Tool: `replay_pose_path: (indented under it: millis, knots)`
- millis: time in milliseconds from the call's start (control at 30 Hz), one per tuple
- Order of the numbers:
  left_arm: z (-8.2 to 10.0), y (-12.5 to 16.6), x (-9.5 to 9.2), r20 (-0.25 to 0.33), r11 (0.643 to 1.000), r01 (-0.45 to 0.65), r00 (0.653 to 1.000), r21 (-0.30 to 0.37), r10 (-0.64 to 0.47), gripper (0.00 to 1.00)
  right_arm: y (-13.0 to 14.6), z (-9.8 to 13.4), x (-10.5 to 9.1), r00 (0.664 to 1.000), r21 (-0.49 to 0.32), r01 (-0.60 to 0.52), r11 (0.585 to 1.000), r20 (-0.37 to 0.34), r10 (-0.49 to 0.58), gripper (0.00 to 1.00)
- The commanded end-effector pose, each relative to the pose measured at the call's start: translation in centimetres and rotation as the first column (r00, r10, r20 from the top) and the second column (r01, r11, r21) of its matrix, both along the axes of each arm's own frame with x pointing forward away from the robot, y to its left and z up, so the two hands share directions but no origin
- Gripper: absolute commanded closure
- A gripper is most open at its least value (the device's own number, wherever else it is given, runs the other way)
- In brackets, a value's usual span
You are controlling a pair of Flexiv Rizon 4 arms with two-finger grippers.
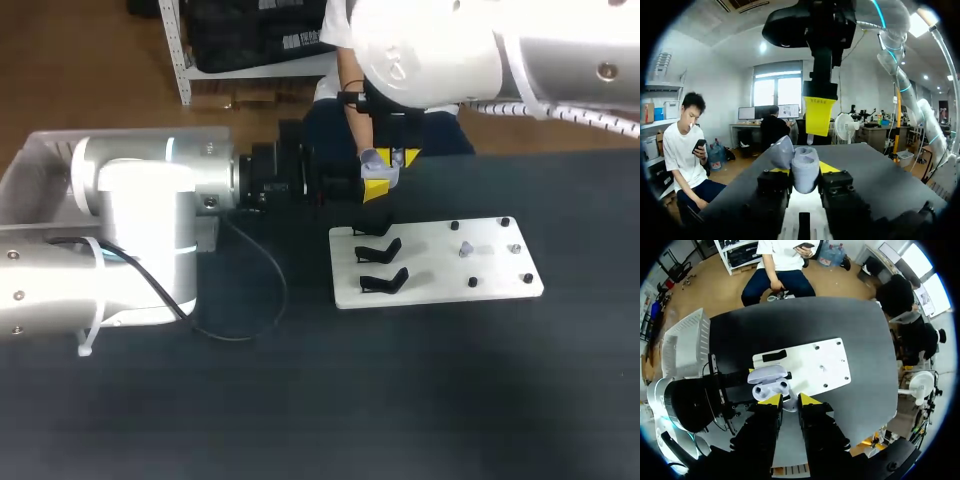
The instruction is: Pick up each earbud case from the left stands, insert the matching earbuds, close the lid, and place the case in the box.
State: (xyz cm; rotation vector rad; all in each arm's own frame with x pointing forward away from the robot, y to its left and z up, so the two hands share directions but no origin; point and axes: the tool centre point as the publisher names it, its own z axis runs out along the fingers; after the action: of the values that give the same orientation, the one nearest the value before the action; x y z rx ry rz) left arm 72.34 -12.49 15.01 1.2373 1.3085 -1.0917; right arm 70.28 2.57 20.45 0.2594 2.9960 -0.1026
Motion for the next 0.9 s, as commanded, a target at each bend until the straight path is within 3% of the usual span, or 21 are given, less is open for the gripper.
replay_pose_path:
  millis: [33,900]
  knots:
    - [-0.17,0.03,-0.13,0.006,1.000,-0.005,1.000,-0.008,0.005,1.00,0.05,-0.01,0.21,1.000,-0.002,-0.001,1.000,-0.006,0.001,1.00]
    - [-0.17,0.03,-0.13,0.006,1.000,-0.005,1.000,-0.008,0.005,1.00,0.44,-0.03,0.23,1.000,0.000,-0.006,1.000,-0.007,0.006,1.00]
